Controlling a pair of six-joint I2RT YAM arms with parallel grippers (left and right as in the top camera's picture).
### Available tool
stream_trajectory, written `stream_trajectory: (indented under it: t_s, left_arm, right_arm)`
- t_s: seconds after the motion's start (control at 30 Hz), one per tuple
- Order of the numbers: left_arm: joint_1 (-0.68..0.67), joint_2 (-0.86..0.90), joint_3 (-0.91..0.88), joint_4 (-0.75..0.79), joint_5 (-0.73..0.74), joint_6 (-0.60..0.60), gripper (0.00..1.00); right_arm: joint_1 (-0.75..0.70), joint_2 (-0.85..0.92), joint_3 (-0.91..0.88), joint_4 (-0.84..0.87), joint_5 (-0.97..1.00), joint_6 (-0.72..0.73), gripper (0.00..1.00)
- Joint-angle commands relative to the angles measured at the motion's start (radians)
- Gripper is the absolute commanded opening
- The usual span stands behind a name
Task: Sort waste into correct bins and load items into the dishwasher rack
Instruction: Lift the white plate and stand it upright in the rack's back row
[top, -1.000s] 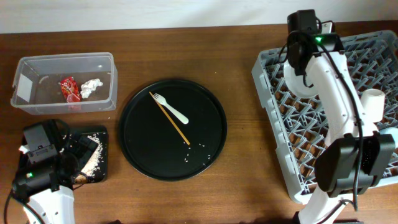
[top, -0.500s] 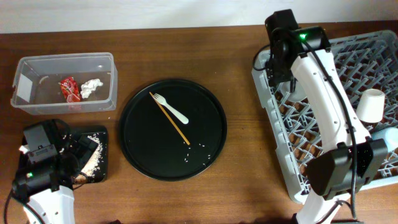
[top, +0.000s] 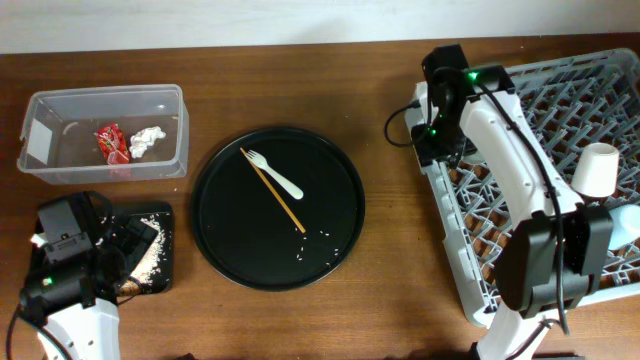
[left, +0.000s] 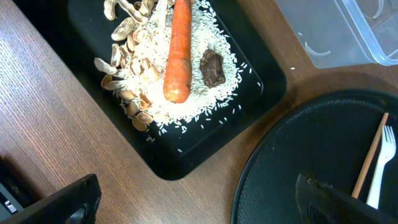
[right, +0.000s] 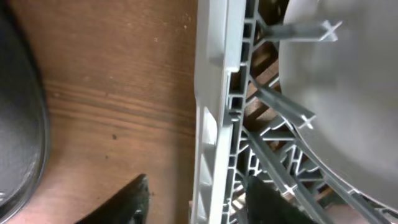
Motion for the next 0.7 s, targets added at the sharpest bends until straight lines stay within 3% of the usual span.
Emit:
stream_trajectory:
  t_s: [0.0, 0.2, 0.4, 0.67]
  left_arm:
    - [0.005, -0.008, 0.018, 0.002, -0.008, -0.010, 0.99]
    - [0.005, -0.008, 0.018, 0.002, -0.008, -0.010, 0.99]
    - [0.005, -0.008, 0.018, 0.002, -0.008, -0.010, 0.99]
    - [0.005, -0.008, 0.018, 0.002, -0.007, -0.010, 0.99]
  right_arm:
    - [-0.003, 0.003, -0.081, 0.055, -0.006, -0.004, 0.49]
    - [-0.004, 0.004, -0.186, 0.151, -0.002, -0.004, 0.47]
    - [-0.004, 0.004, -0.188, 0.185, -0.003, 0.050, 0.26]
    - [-0.002, 0.004, -0.188, 0.318, -0.127, 0.158, 0.15]
